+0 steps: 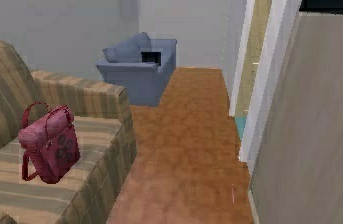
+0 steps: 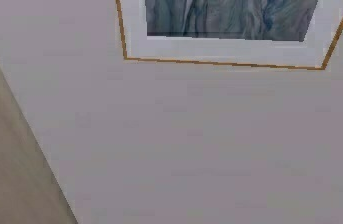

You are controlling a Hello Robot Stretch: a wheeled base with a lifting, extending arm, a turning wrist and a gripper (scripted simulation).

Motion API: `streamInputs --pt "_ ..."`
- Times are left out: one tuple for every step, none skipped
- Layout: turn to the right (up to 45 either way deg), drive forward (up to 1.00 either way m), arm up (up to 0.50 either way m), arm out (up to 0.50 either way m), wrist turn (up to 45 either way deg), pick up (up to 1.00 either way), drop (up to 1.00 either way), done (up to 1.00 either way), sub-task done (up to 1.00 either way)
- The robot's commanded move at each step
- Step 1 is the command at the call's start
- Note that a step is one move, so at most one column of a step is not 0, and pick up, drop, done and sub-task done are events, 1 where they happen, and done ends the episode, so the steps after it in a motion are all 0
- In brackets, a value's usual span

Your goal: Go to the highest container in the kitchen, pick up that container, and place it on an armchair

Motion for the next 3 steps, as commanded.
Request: streamInputs --pt "-6.0 0.00 0.00 0.00 0.0 0.00 0.00 0.00 0.00" --pt "0.0 0.15 0.00 0.00 0.0 0.00 0.00 0.00 0.00" --pt "9.0 0.00 0.00 0.00 0.0 0.00 0.00 0.00 0.00"
